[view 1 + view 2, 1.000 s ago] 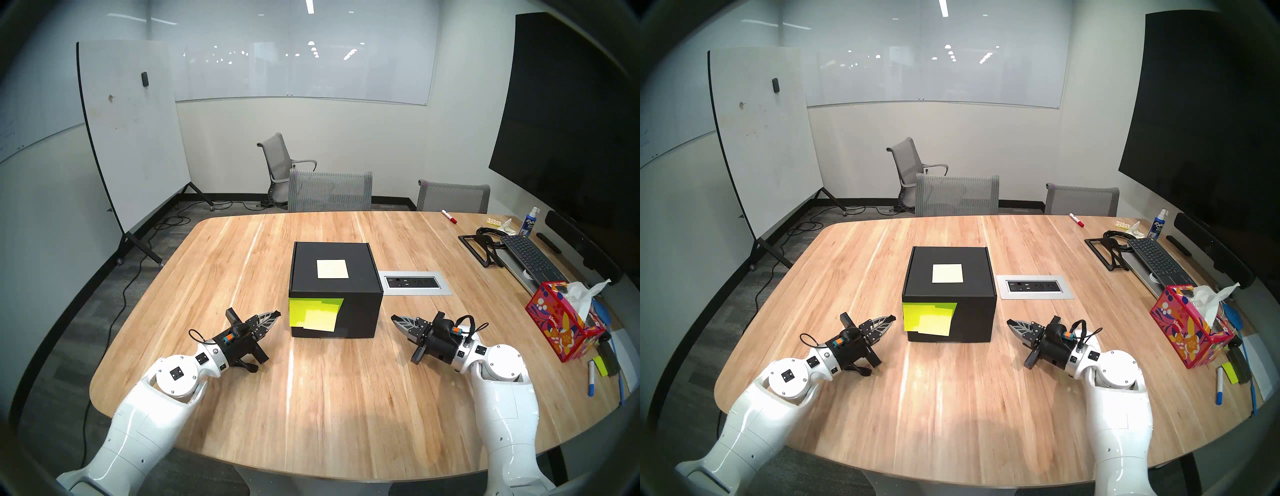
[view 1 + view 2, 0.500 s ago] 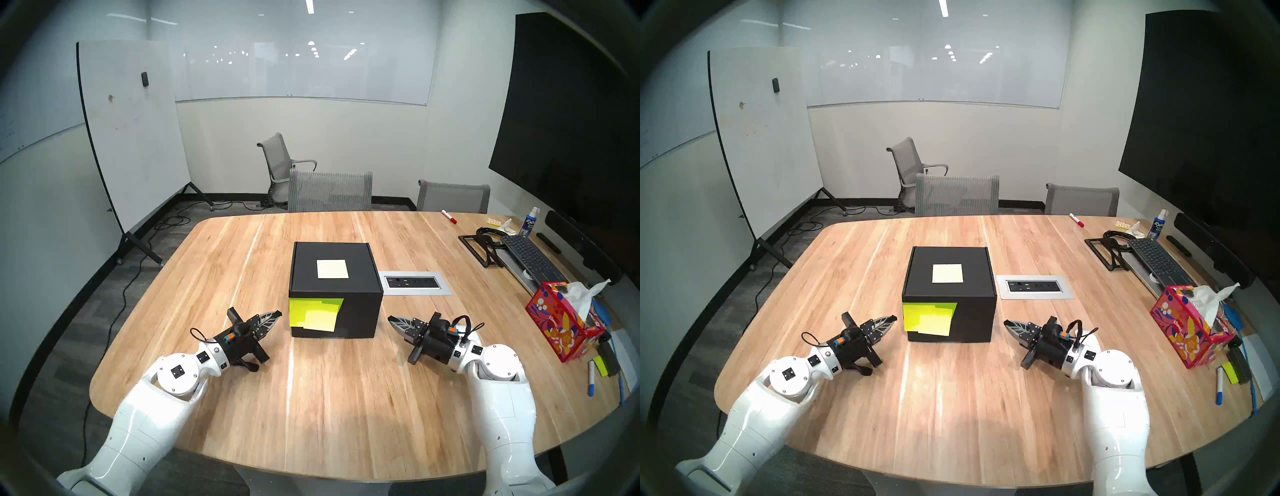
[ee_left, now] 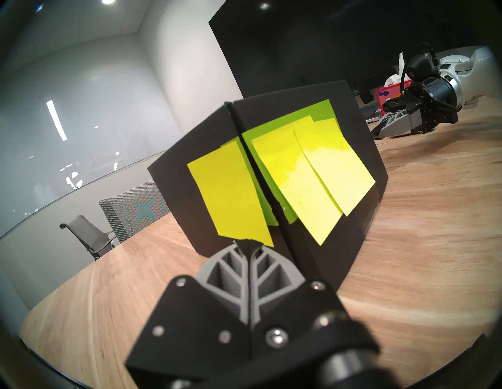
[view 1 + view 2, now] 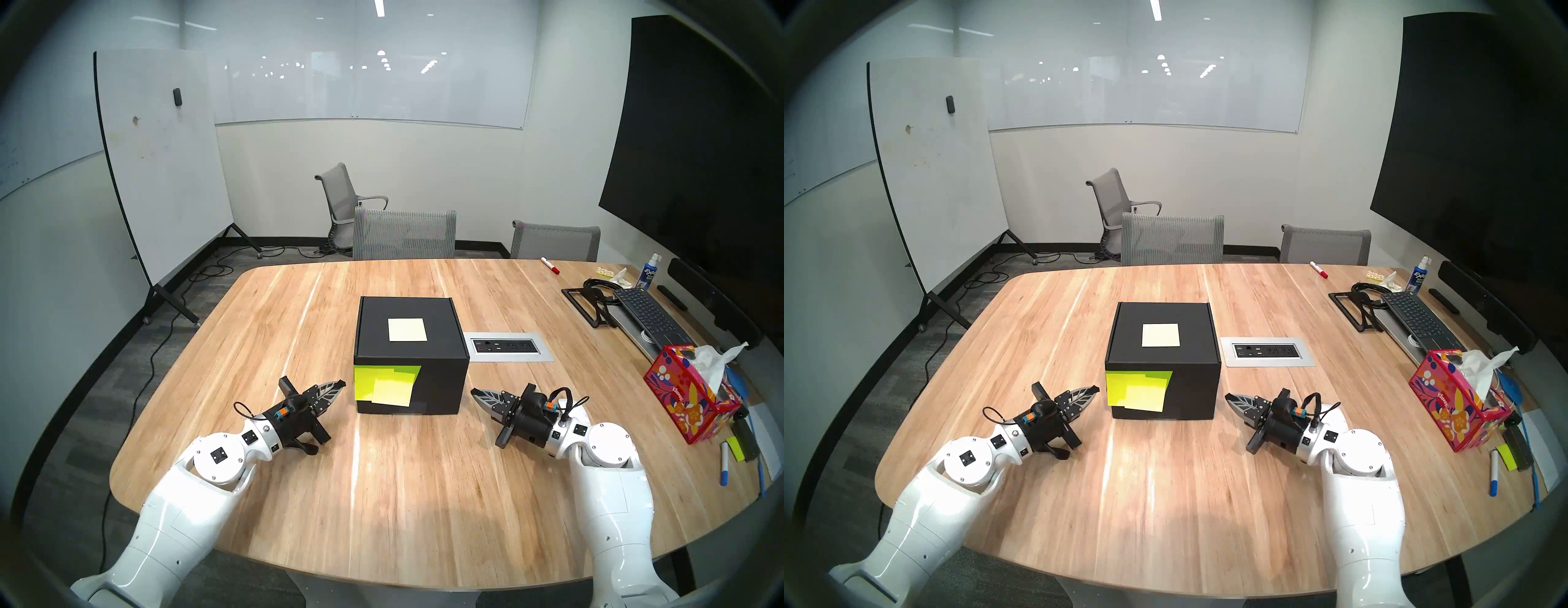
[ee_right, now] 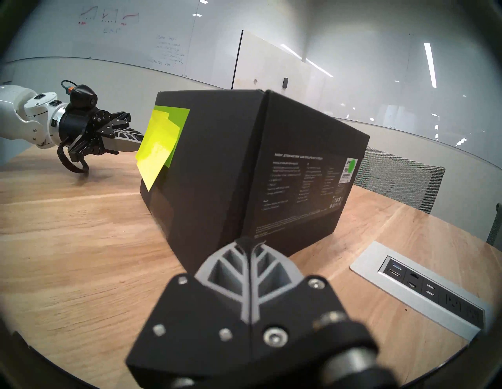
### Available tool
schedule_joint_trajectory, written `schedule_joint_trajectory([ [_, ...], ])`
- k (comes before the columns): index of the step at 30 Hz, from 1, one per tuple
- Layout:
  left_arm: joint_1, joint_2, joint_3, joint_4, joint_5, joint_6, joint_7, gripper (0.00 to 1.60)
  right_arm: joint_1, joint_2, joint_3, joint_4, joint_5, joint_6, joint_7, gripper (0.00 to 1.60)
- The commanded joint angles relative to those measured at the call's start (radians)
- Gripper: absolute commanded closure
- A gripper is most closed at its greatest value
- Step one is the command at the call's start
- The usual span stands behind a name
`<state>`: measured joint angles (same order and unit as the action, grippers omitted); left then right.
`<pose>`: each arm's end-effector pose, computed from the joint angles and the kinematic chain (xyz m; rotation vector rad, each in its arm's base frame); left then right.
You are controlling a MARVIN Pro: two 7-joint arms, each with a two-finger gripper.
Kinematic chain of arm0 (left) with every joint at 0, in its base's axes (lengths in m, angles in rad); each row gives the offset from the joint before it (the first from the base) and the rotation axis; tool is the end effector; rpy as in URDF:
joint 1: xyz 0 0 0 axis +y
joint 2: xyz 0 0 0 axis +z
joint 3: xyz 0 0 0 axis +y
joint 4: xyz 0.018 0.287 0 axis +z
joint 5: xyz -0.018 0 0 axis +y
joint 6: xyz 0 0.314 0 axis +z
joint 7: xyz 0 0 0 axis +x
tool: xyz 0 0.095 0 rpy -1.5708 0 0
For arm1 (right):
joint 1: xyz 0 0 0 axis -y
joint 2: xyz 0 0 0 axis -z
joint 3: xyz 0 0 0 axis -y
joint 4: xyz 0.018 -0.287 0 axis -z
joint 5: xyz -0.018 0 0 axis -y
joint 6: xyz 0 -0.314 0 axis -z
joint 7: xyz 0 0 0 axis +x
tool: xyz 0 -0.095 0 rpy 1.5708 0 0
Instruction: Open the box and place the mouse inside
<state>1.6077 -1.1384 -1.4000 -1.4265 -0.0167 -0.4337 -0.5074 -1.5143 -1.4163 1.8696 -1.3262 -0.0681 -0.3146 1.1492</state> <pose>0.3793 0.0330 -0.3575 1.7885 -1.1770 2.0108 0.3862 -0.0800 -0.3545 -1.7813 -1.0765 -1.7713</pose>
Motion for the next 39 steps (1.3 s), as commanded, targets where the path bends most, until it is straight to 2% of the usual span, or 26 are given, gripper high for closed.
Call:
schedule_joint_trajectory([
  [1, 0.002, 0.008, 0.004, -0.010, -0.005, -0.018, -0.017, 1.60, -0.003, 0.000, 0.004, -0.018, 0.007, -0.004, 0.003, 1.60],
  [39, -0.033, -0.011, 0.017, 0.014, -0.008, -0.009, -0.059, 1.60, 0.001, -0.004, 0.001, -0.027, -0.006, 0.003, 0.033, 1.60],
])
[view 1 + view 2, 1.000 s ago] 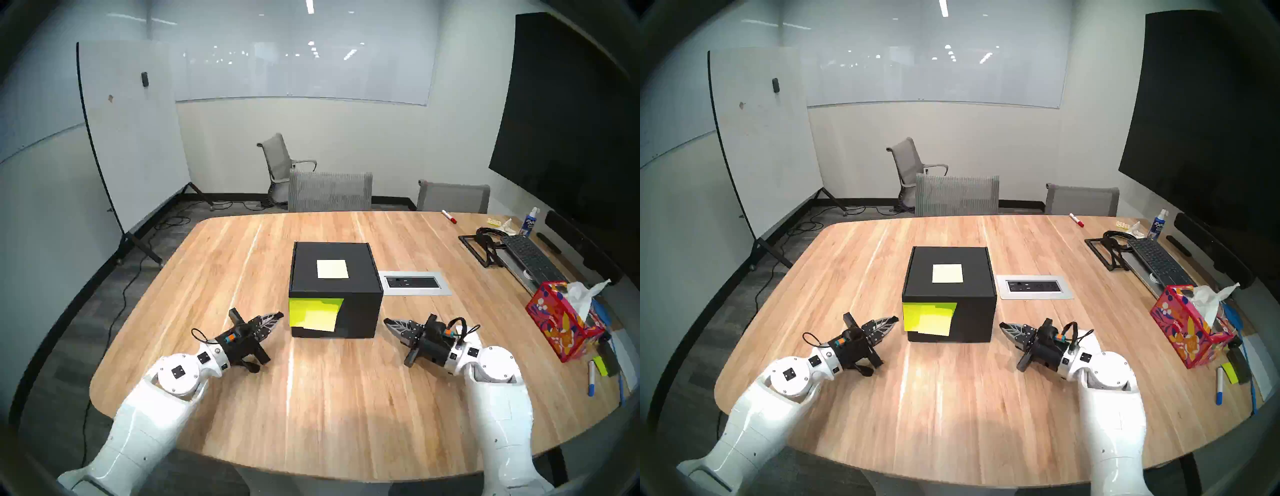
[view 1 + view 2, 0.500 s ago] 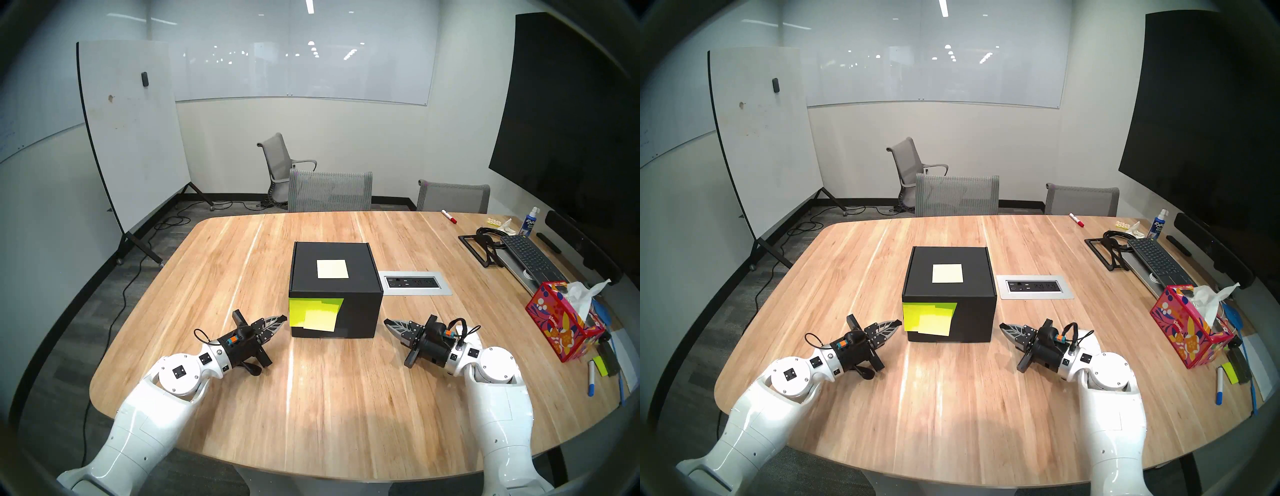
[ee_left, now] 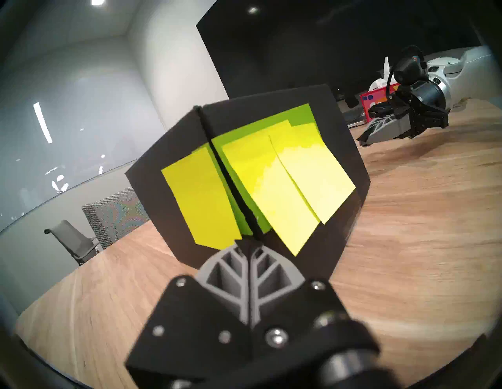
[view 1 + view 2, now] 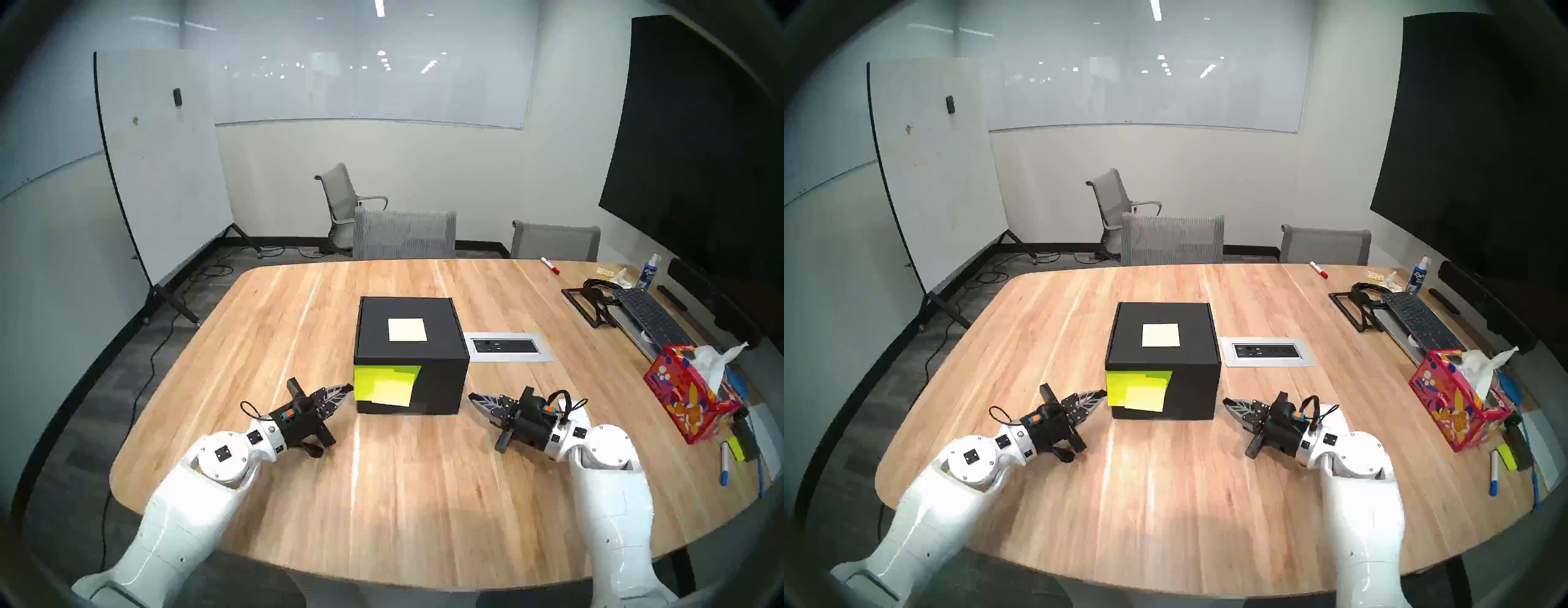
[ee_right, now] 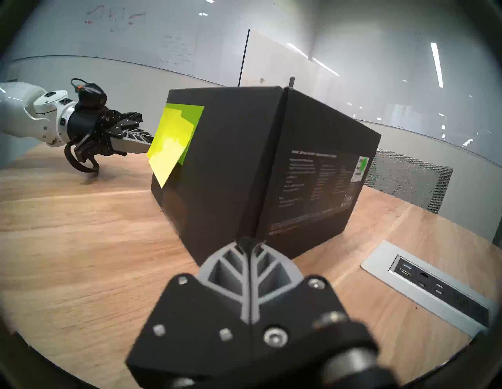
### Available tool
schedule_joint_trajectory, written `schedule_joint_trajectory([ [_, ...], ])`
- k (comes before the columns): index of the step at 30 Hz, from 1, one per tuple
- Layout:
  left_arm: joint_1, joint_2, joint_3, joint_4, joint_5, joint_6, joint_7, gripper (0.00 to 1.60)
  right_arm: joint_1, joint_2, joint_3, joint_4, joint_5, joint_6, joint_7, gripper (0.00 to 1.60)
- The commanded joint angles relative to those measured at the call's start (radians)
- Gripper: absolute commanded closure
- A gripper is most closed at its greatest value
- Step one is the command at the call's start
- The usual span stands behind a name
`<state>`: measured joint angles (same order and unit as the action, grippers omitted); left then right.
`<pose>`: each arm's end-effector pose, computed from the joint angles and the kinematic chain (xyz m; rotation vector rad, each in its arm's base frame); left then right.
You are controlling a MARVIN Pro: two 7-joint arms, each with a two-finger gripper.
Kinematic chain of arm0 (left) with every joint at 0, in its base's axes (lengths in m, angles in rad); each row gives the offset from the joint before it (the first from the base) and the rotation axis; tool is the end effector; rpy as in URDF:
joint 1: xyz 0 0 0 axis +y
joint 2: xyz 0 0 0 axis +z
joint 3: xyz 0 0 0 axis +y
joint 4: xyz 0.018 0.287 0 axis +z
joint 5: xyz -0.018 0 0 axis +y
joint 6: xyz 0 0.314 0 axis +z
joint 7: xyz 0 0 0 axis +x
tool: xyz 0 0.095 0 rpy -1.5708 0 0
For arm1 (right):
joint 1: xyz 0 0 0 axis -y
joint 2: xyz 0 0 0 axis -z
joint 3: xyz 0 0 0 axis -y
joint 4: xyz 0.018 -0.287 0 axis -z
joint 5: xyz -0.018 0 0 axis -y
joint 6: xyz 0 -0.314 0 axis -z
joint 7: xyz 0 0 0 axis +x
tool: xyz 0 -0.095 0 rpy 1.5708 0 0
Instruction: Open the box and place the mouse inside
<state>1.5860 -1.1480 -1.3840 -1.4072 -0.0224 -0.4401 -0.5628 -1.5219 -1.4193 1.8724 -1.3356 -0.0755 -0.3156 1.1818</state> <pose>0.3807 0.0237 -0.3602 1.7465 -1.2108 1.9611 0.3817 -0.0778 -0.3556 -1.7661 -1.1064 -1.7424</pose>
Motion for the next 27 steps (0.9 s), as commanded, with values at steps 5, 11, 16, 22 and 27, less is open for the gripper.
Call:
schedule_joint_trajectory([
  [5, -0.013, -0.002, 0.004, -0.002, -0.001, -0.003, -0.005, 1.60, 0.014, -0.003, -0.002, -0.012, -0.001, 0.001, 0.002, 1.60],
  [11, -0.019, -0.005, 0.009, 0.010, 0.001, -0.007, -0.006, 1.60, 0.019, -0.006, -0.002, -0.010, -0.004, 0.005, 0.007, 1.60],
  [16, -0.023, -0.007, 0.012, 0.012, -0.001, -0.006, -0.008, 1.60, 0.026, -0.008, -0.003, 0.000, -0.008, 0.003, 0.005, 1.60],
  [22, -0.024, -0.006, 0.013, 0.004, -0.004, -0.001, -0.012, 1.60, 0.032, -0.012, -0.005, 0.006, -0.011, 0.004, 0.006, 1.60],
  [27, -0.030, -0.009, 0.013, 0.016, -0.003, -0.005, -0.012, 1.60, 0.042, -0.014, -0.009, 0.022, -0.017, 0.000, 0.004, 1.60],
])
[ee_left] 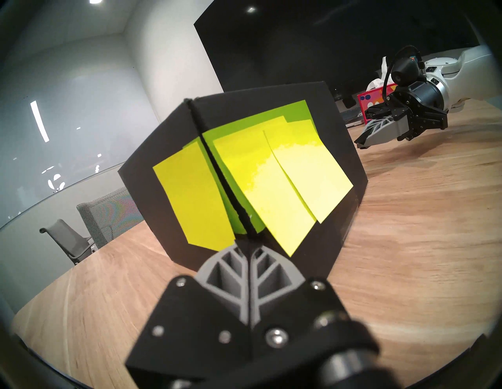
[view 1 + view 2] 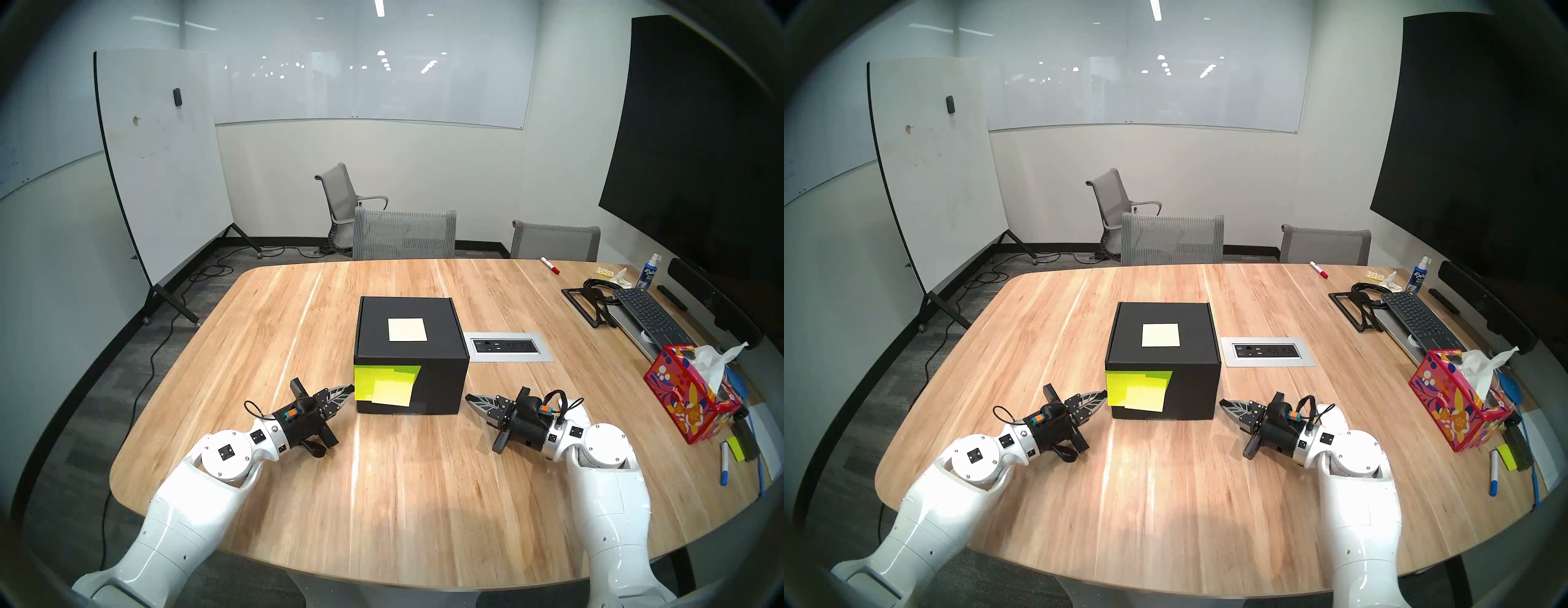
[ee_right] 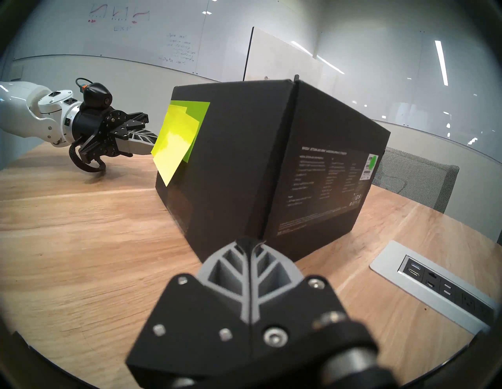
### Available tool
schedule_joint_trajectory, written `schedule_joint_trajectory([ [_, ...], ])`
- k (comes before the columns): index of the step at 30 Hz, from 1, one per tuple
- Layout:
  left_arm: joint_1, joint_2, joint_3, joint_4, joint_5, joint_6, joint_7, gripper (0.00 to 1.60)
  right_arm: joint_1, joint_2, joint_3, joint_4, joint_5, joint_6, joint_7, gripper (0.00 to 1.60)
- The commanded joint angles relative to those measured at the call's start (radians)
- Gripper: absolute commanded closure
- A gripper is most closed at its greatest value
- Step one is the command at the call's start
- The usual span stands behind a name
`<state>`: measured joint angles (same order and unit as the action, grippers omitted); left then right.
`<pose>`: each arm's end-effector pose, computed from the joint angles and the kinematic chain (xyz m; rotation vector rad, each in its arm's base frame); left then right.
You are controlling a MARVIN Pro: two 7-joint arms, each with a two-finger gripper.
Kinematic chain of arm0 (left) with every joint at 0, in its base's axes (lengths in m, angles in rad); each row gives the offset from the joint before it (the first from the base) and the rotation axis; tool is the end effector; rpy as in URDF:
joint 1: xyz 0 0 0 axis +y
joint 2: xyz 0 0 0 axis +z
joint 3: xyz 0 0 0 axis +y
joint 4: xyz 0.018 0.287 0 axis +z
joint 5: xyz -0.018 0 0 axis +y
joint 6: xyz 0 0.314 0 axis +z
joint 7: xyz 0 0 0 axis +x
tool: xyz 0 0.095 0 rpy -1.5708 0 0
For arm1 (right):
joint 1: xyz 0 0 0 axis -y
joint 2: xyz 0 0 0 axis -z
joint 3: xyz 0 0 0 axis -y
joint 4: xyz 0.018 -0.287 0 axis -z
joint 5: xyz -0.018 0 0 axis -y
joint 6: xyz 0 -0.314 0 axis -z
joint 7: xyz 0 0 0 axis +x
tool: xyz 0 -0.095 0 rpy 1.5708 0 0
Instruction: Open the box and place the mouse inside
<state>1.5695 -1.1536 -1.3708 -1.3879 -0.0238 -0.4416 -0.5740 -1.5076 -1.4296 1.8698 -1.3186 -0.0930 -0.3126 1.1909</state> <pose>0.3832 0.0196 -0.3630 1.7389 -1.2165 1.9435 0.3847 -0.0729 -0.3586 -1.7654 -1.1106 -1.7217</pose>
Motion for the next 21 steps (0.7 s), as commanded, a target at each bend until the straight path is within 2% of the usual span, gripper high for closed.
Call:
schedule_joint_trajectory([
  [1, -0.015, -0.003, -0.001, -0.002, -0.002, -0.004, -0.001, 1.60, 0.031, -0.004, -0.007, 0.010, -0.001, -0.004, -0.006, 1.60],
  [21, -0.031, -0.003, 0.001, 0.024, -0.009, -0.013, -0.021, 1.60, 0.073, 0.000, -0.018, 0.058, -0.012, -0.008, -0.024, 1.60],
])
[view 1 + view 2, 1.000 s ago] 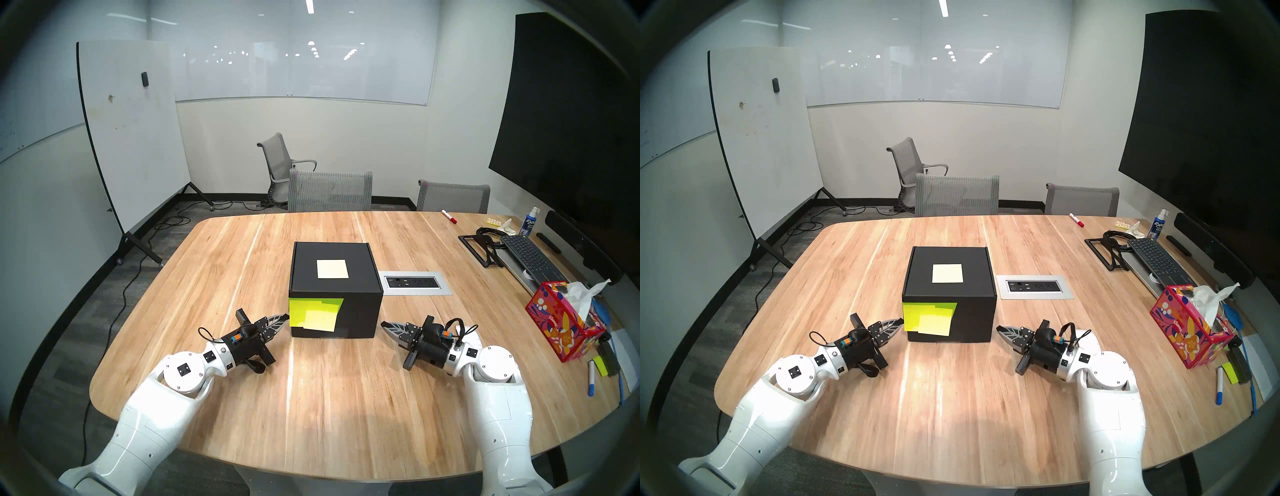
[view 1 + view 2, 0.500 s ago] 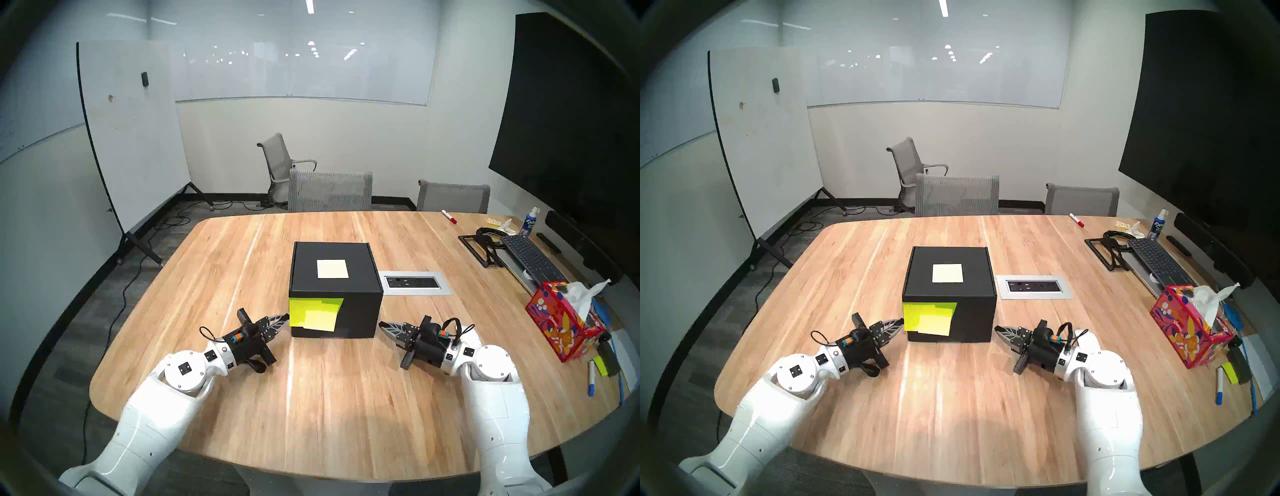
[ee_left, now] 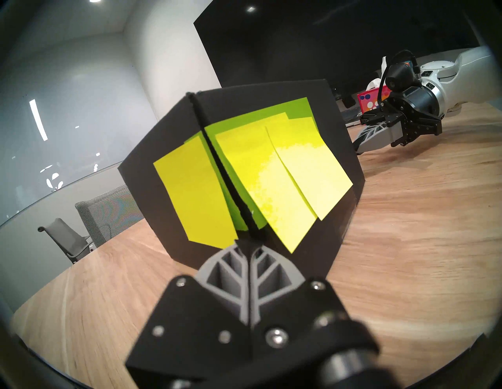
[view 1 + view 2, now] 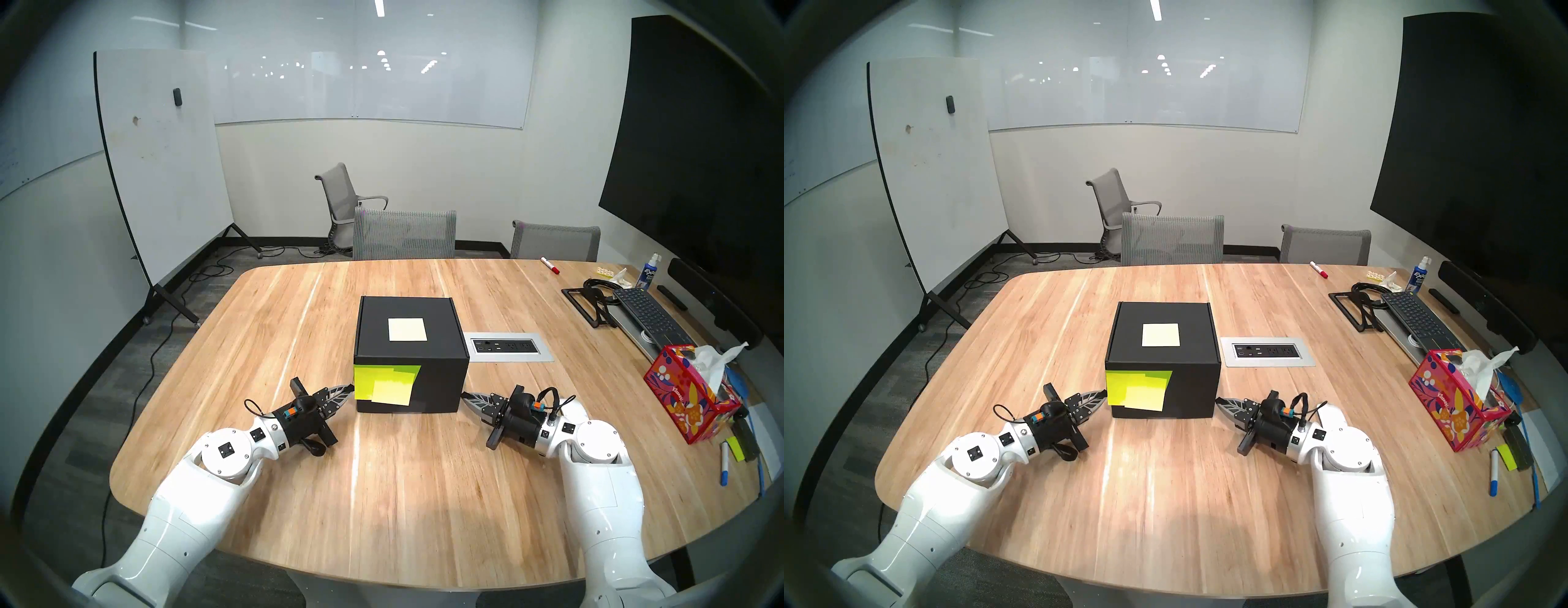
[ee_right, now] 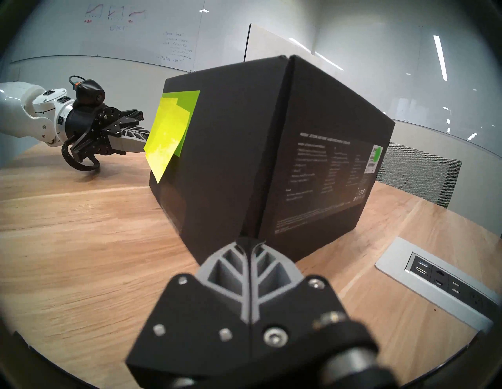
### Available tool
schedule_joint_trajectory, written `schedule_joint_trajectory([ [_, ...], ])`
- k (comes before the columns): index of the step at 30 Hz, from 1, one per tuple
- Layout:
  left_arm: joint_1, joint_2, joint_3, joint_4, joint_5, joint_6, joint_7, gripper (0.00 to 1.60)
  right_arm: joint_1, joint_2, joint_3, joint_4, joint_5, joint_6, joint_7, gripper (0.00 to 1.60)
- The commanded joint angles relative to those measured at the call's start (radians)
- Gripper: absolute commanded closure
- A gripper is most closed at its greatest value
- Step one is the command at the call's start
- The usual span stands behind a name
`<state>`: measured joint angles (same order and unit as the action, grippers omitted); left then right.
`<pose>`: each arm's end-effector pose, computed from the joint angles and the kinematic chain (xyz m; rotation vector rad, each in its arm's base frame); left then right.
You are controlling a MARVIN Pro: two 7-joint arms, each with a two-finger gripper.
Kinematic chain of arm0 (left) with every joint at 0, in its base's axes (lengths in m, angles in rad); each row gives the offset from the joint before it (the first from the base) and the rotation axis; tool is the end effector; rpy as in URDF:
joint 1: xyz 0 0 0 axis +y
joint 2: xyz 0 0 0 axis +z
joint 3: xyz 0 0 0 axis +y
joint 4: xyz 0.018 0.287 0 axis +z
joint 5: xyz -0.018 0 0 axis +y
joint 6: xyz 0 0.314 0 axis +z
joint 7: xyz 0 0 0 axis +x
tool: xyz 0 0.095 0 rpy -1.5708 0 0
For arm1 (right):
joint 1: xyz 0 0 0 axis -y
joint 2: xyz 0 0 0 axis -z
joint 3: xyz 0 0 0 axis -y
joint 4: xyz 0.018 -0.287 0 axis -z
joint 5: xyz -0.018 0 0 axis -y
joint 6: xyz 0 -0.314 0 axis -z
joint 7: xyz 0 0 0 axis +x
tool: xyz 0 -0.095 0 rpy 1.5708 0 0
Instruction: Open the box and place the mouse inside
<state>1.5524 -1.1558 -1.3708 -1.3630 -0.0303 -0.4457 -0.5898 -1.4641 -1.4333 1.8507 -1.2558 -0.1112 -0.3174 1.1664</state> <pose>0.3871 0.0219 -0.3649 1.7401 -1.2163 1.9331 0.3974 -0.0669 -0.3650 -1.7785 -1.0949 -1.7122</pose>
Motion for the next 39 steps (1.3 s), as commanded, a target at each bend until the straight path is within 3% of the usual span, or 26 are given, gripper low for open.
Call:
schedule_joint_trajectory([
  [1, -0.016, -0.002, 0.002, 0.003, -0.002, -0.010, -0.006, 1.60, 0.030, 0.004, 0.001, -0.005, 0.006, -0.003, 0.000, 1.60],
  [39, -0.022, 0.001, -0.002, -0.004, -0.040, -0.029, -0.072, 1.60, 0.041, -0.011, -0.016, -0.006, -0.002, 0.002, 0.007, 1.60],
])
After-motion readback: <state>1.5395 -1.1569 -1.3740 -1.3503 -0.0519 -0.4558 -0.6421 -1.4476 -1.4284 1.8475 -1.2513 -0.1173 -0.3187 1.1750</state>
